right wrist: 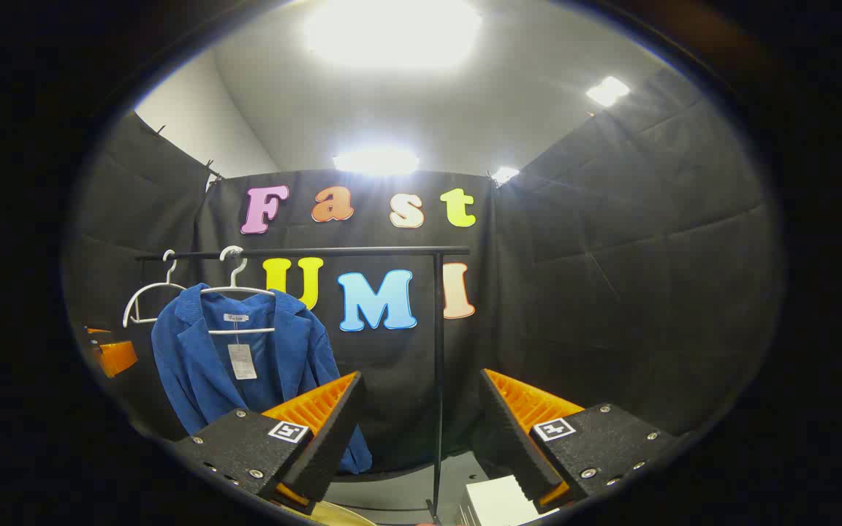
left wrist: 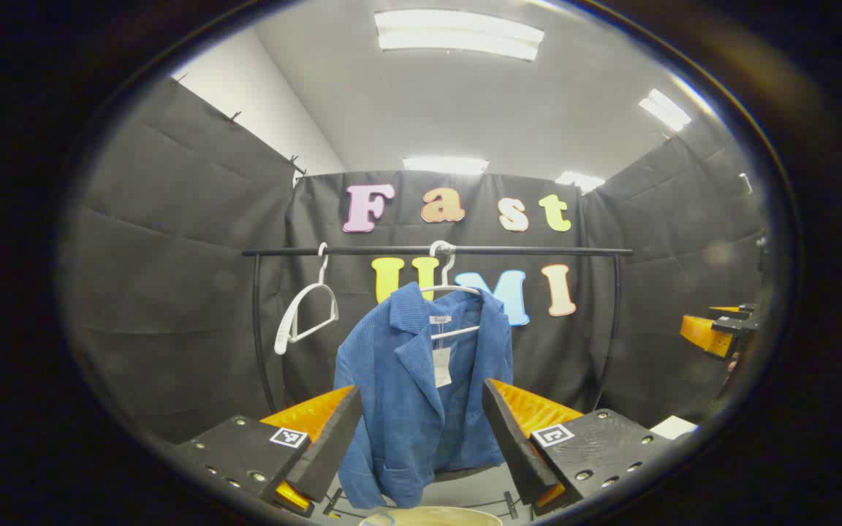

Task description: Grasp the clothes on the hanger with both hands and then place them into the laundry hamper below.

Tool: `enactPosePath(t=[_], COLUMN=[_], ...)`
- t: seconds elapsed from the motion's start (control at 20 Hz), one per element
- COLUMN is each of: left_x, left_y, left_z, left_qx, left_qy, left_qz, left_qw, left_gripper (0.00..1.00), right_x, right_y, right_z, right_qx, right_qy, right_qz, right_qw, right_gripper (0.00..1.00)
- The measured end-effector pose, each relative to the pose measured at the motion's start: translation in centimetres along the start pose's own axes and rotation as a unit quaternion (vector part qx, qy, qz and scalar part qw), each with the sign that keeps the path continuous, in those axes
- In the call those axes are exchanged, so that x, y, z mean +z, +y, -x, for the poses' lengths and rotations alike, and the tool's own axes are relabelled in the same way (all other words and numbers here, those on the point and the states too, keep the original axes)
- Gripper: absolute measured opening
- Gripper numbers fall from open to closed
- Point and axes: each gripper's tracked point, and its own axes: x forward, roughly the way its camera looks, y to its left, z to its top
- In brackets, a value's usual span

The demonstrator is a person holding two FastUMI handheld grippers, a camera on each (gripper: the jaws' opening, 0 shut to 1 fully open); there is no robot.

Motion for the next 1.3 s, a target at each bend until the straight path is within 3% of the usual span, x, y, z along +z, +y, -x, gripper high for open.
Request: enactPosePath(t=[0.5, 0.8, 1.1, 1.3], left_x=[-1.3, -1.5, -1.7, -1.9], left_y=[0.4, 2.7, 5.2, 4.6], left_z=[0.6, 1.1, 2.0, 1.3], left_qx=[-0.003, 0.018, 0.058, 0.057], left_qy=[0.009, 0.012, 0.021, 0.031], left_qz=[0.012, 0.012, 0.042, 0.064], left_qw=[1.0, 1.0, 0.997, 0.996], left_gripper=[0.94, 0.95, 0.94, 0.94], right_x=[-0.4, -0.1, 1.7, 1.3], right_y=[1.7, 3.6, 7.7, 10.2], right_z=[0.5, 0.5, -0.4, -1.7], right_qx=[0.021, 0.036, 0.076, 0.107], right_qy=[0.011, 0.014, 0.012, 0.029], right_qz=[0.009, 0.013, 0.031, 0.026], right_qw=[1.0, 0.999, 0.997, 0.993], right_gripper=[0.96, 0.95, 0.95, 0.96])
